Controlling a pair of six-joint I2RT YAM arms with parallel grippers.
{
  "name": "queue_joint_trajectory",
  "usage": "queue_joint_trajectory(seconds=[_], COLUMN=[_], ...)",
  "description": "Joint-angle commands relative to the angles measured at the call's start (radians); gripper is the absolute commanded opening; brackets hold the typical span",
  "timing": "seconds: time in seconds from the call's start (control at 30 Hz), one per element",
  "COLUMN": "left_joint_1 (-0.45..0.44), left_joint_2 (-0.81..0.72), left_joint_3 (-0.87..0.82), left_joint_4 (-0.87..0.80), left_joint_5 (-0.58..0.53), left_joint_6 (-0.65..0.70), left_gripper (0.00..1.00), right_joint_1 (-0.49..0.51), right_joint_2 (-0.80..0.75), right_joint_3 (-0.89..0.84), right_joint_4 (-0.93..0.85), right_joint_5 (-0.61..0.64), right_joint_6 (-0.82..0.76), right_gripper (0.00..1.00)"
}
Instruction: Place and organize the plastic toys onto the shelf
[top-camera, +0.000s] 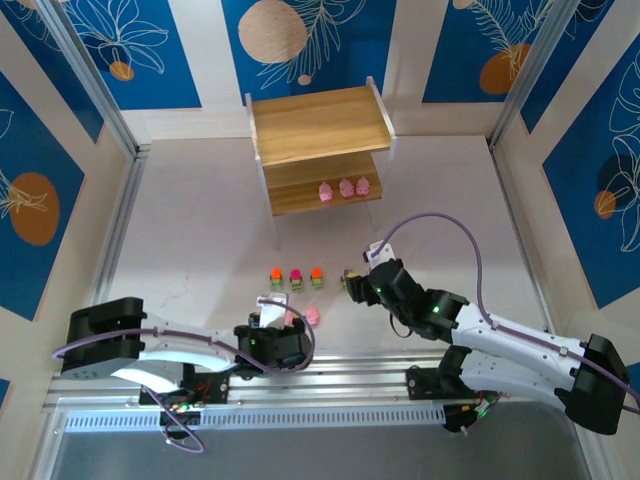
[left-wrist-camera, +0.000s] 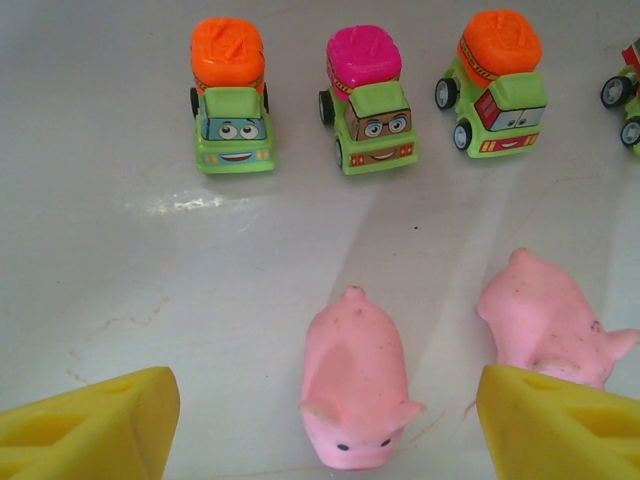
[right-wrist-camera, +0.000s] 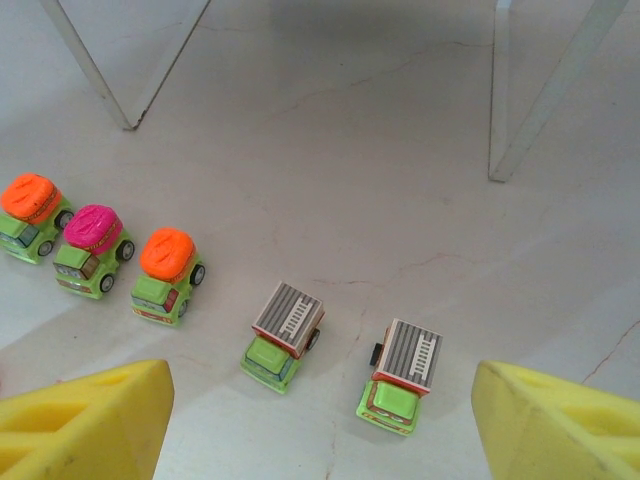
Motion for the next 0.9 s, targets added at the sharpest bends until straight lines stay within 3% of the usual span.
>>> queue_joint_trajectory(seconds=[0.0, 0.4, 0.87], left_joint_1=[-0.009, -0.010, -0.011], left_joint_2=[0.023, 0.080, 0.151], left_joint_3=[-0.012, -0.012, -0.014], left_joint_4=[0.025, 0.040, 0.086], left_joint_5=[0.010, 0.004, 0.006], left_joint_6=[-0.034, -0.061, -0.069], left_gripper=[0.75, 0.67, 0.63], right_joint_1=[-0.007, -0.007, -0.007], right_joint_2=[-0.014, -0.015, -0.008], right_joint_3=[-0.007, -0.010, -0.012], right_joint_4=[0.007, 0.011, 0.019], right_joint_5=[-0.003, -0.017, -0.025], right_joint_6=[0.004, 0.002, -0.002], right_gripper=[0.78, 0.70, 0.67])
